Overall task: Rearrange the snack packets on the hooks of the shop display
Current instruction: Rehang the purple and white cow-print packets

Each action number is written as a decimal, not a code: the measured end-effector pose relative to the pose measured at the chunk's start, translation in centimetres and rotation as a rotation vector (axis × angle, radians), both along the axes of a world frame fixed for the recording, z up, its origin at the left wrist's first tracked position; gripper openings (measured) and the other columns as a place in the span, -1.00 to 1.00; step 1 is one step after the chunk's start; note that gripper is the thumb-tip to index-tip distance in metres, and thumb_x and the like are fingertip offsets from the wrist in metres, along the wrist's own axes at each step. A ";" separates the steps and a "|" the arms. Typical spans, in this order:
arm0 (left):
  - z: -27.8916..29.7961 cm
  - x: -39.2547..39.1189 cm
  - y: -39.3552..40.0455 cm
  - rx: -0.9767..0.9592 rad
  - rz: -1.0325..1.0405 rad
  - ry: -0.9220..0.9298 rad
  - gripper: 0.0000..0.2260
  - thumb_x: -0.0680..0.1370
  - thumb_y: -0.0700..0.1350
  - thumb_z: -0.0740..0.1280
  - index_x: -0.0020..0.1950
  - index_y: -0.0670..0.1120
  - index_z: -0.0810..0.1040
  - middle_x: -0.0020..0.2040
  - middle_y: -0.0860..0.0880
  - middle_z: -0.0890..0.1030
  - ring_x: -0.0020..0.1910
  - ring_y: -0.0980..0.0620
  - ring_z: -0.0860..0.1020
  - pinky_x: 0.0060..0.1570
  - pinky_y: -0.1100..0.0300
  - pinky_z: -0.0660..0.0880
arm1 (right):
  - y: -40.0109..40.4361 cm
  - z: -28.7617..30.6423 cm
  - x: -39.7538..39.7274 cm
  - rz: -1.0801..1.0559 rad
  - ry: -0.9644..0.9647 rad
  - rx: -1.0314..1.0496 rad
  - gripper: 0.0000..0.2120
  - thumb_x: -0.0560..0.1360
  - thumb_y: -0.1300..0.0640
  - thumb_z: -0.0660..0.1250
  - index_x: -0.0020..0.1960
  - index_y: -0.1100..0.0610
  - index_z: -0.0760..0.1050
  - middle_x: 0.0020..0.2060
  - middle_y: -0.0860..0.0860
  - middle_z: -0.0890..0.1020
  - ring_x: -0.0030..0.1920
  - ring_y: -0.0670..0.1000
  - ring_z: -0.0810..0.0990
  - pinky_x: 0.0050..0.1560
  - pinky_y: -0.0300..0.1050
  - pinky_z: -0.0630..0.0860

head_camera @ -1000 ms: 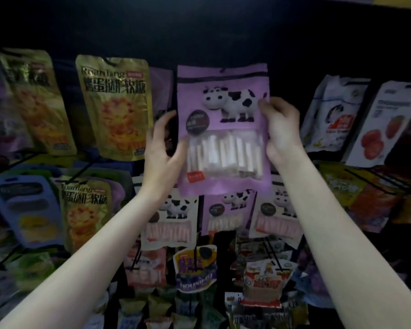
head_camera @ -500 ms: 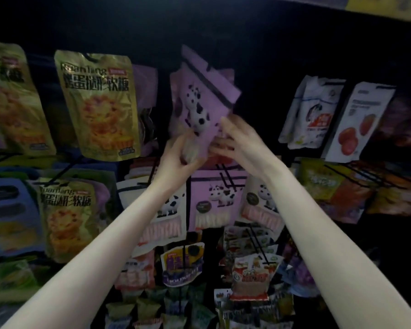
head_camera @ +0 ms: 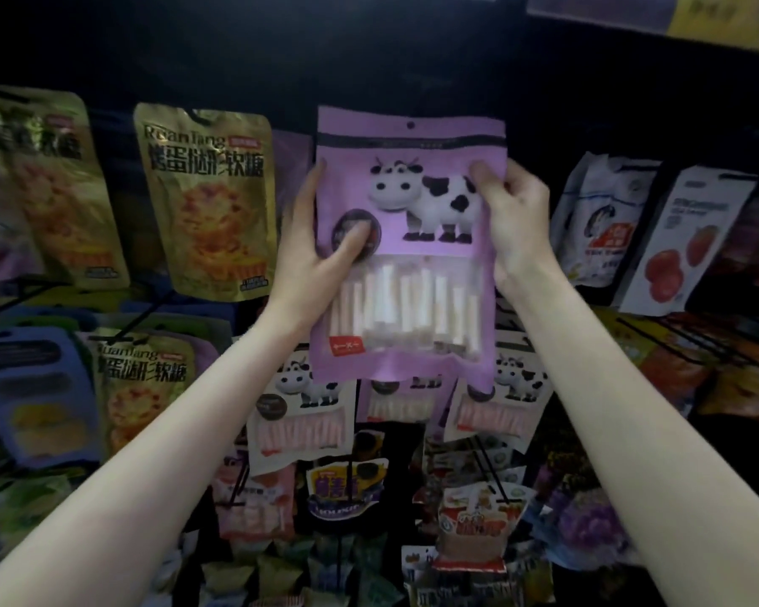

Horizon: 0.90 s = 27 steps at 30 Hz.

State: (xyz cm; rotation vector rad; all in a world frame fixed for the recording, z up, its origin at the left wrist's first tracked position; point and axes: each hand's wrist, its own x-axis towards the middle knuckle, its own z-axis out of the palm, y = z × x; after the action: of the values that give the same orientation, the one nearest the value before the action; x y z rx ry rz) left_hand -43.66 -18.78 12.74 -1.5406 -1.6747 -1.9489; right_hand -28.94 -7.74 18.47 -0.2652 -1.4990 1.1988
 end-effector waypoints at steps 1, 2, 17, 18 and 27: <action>0.8 0.6 -0.2 0.057 -0.005 0.017 -0.42 0.52 0.00 0.31 0.47 0.03 0.12 0.44 0.11 0.18 0.44 0.19 0.16 0.44 0.20 0.15 | -0.2 0.8 0.2 0.004 -0.002 0.032 -0.90 0.56 0.25 0.24 0.00 0.21 0.53 -0.12 0.11 0.65 -0.07 0.10 0.64 0.01 0.07 0.59; 1.7 1.1 -0.5 0.107 0.009 0.051 -0.41 0.53 -0.07 0.32 0.47 -0.02 0.11 0.41 0.13 0.17 0.41 0.25 0.15 0.41 0.36 0.10 | -0.5 1.4 0.5 0.009 -0.015 0.072 -0.90 0.55 0.24 0.24 -0.01 0.22 0.53 -0.12 0.13 0.65 -0.08 0.12 0.64 0.02 0.11 0.57; -11.4 5.4 -2.1 -0.790 -0.025 0.072 -0.35 0.51 -0.05 0.37 0.48 0.18 0.10 0.49 -0.14 -0.05 0.08 -0.12 0.53 -0.06 0.42 0.31 | -0.8 -16.8 8.8 -0.040 -0.874 0.186 -0.69 0.55 0.16 0.28 0.10 -0.27 0.44 0.25 -0.04 0.47 0.34 -0.04 0.37 0.36 -0.08 0.29; -12.0 5.4 -1.7 -0.830 -0.010 0.097 -0.35 0.51 -0.05 0.37 0.48 0.16 0.10 0.48 -0.15 -0.04 -0.18 -0.07 0.55 -0.16 0.38 0.34 | -1.0 -17.7 8.8 -0.015 -0.920 0.135 -0.67 0.54 0.14 0.29 0.17 -0.24 0.42 0.32 -0.04 0.39 0.42 -0.05 0.24 0.37 -0.19 0.19; -12.3 5.5 1.2 -0.779 0.062 0.229 -0.39 0.54 -0.12 0.32 0.48 0.17 0.10 0.50 -0.22 -0.07 -0.23 -0.14 0.55 -0.22 0.30 0.36 | 1.0 -18.5 6.9 -0.150 -0.884 0.121 -0.47 0.54 0.20 0.28 0.44 -0.10 0.21 0.47 0.11 0.05 0.50 0.04 -0.06 0.25 -0.40 0.00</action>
State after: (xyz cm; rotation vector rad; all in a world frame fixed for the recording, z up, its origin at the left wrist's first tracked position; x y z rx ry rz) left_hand -38.17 -17.59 0.48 -1.7929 -2.4760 -1.0530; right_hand -22.06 -6.78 -0.05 -0.8906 -2.2435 0.8905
